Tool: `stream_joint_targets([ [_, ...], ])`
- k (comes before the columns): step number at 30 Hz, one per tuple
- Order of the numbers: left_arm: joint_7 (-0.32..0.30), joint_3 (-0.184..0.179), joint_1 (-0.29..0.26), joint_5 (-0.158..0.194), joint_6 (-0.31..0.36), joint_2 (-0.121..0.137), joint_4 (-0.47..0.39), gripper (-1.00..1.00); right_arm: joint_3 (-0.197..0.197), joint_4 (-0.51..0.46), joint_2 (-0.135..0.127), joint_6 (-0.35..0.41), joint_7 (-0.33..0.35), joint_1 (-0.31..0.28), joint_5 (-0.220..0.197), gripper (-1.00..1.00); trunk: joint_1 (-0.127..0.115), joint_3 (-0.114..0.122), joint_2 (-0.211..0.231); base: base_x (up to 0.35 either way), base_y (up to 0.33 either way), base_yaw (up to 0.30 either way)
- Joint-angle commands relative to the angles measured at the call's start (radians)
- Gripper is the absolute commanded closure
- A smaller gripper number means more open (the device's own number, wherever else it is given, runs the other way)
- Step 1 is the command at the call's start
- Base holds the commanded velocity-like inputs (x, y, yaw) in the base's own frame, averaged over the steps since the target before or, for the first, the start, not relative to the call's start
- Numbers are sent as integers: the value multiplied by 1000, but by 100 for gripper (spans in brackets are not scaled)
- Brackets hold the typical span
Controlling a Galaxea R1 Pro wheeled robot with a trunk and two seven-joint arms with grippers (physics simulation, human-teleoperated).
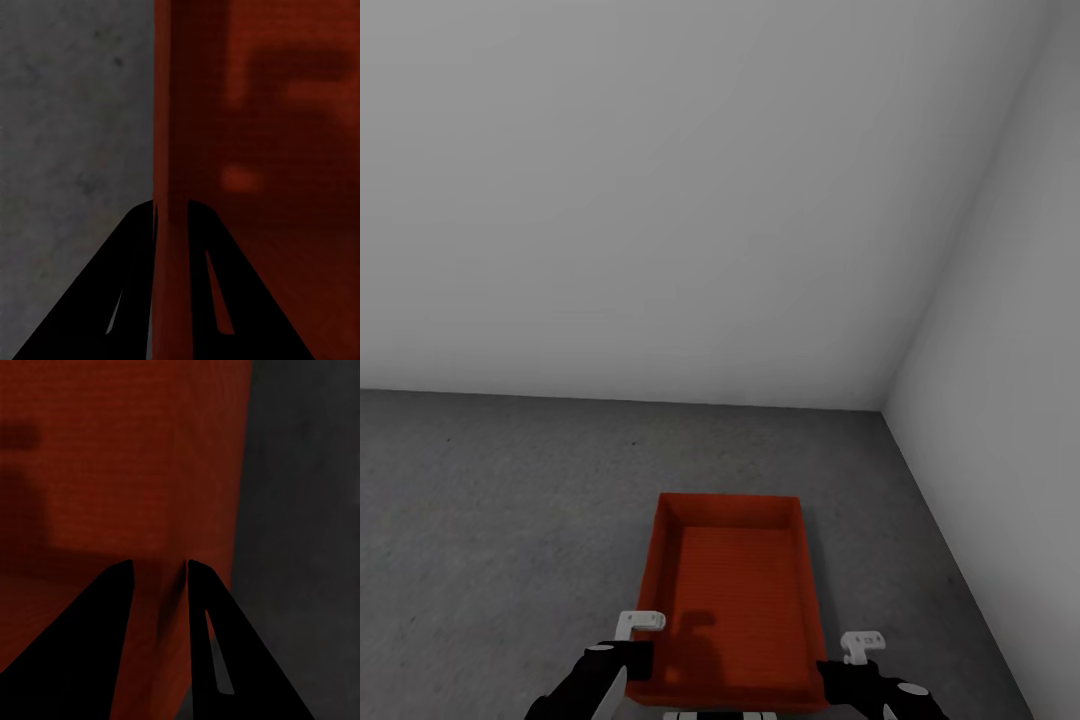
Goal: Move the two storage containers from the living room to the garage. In the garage, place one container on the floor and stack the other container on top of it (either order is fine).
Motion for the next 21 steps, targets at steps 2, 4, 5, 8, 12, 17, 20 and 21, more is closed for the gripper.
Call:
stream_joint_targets([
  [2,10,-7,1,19,-80,-19,10,100,12,0,33,5,-3,1,1,100,0,-1,0,0,0,0],
  [4,10,-7,1,19,-81,-18,10,100,12,1,33,5,-3,1,1,100,0,-1,0,0,0,0],
  [5,10,-7,1,19,-81,-18,10,100,12,1,33,5,-3,1,1,100,0,-1,0,0,0,0],
  [8,10,-7,1,19,-81,-18,10,100,12,0,33,5,-3,1,2,100,0,-1,0,0,0,0],
  [12,10,-7,1,19,-80,-19,10,-100,11,0,33,5,-2,1,3,-100,0,-1,0,0,0,0],
  [17,10,-6,1,19,-81,-18,10,-100,10,0,33,5,-2,1,3,-100,0,-1,0,0,0,0],
  [20,10,-6,1,19,-81,-18,10,-100,10,0,33,5,-2,1,3,-100,0,-1,0,0,0,0],
  [21,10,-6,1,19,-81,-18,10,-100,10,1,33,5,-2,1,3,-100,0,-1,0,0,0,0],
])
